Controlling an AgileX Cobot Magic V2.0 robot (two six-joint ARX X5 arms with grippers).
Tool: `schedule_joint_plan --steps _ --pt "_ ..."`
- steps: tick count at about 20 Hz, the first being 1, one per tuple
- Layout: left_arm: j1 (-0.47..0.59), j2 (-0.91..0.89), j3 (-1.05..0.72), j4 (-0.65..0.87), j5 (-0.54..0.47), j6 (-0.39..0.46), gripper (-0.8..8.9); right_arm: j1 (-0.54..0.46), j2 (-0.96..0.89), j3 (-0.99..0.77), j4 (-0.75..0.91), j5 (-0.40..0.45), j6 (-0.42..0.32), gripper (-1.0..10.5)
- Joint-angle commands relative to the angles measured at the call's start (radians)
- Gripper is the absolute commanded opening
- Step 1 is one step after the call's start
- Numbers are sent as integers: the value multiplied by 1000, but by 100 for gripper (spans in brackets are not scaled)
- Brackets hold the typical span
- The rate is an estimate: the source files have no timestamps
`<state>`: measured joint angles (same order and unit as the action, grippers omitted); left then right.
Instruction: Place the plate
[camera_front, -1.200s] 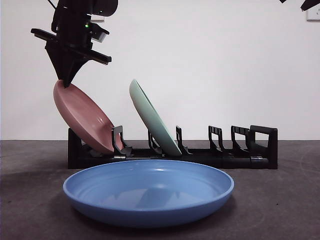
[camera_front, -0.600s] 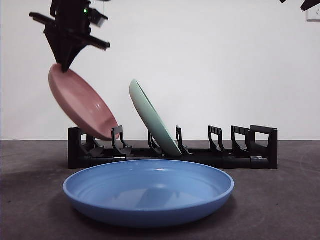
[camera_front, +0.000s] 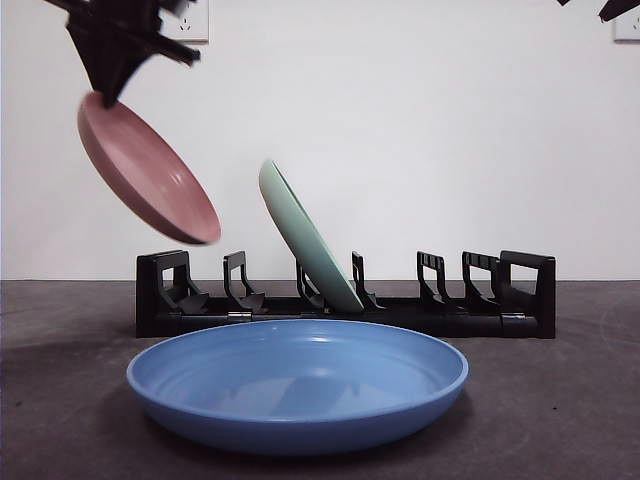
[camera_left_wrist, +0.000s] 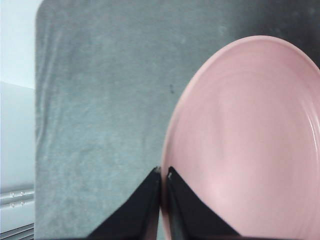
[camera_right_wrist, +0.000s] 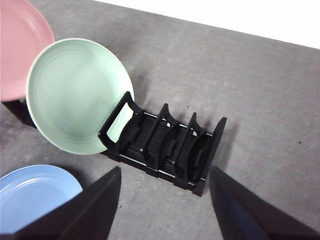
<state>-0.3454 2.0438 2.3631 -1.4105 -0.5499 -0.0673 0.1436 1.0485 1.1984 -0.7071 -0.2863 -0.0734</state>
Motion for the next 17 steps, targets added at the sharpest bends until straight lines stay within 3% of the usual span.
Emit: schedule_joint_plan --steps 1,5,10,17 --pt "10 -45 33 -24 -2 -5 7 10 8 16 3 0 11 277" --pt "50 -121 32 -32 140 -17 7 18 8 16 1 2 11 277" --pt "85 -231 -26 -40 175 -21 7 18 8 16 -5 2 11 277" --pt "108 -455 -403 3 340 -15 7 18 8 16 -29 3 11 277"
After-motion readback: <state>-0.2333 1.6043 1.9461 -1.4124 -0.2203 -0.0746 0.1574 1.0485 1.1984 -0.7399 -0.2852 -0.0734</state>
